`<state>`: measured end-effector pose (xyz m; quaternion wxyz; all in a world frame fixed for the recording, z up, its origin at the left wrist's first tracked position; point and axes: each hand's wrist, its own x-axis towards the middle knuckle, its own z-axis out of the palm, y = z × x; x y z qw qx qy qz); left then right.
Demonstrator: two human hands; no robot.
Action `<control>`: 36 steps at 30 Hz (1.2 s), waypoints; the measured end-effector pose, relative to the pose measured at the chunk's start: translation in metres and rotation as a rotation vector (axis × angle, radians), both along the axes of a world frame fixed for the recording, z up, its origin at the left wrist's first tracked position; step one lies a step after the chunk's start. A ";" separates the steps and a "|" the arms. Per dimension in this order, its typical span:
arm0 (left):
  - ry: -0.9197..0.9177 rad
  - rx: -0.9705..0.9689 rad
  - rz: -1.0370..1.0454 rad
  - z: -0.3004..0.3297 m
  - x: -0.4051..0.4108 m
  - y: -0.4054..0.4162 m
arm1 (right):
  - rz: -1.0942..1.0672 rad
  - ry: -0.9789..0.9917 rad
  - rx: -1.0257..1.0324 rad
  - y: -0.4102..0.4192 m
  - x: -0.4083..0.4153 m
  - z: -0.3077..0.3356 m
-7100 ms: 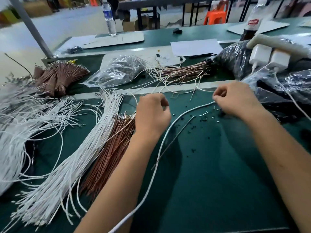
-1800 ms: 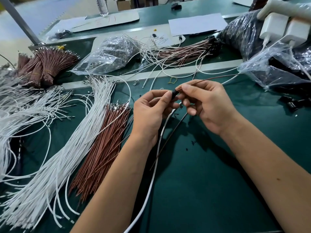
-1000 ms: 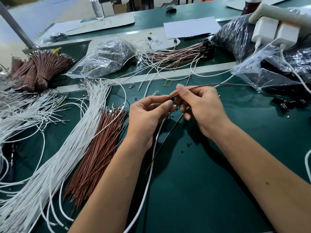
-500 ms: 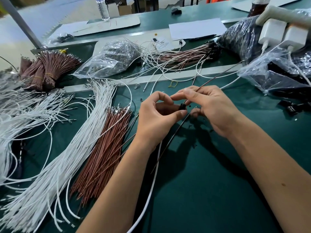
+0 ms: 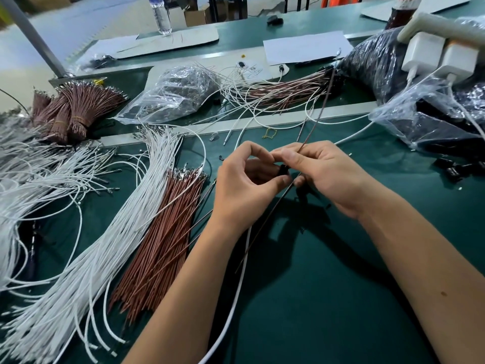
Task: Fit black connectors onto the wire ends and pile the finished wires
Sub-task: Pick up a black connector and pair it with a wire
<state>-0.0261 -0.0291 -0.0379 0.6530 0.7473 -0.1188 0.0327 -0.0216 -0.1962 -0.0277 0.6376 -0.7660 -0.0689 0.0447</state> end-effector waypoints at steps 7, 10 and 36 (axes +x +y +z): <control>0.186 -0.414 0.013 0.002 0.001 -0.004 | 0.041 -0.241 -0.063 0.011 -0.005 -0.002; 0.297 -0.579 0.006 0.006 0.002 -0.001 | -0.046 -0.268 -0.141 0.011 -0.003 -0.005; 0.362 -0.648 0.093 0.013 0.008 0.010 | 0.143 -0.134 -0.103 0.015 -0.010 -0.002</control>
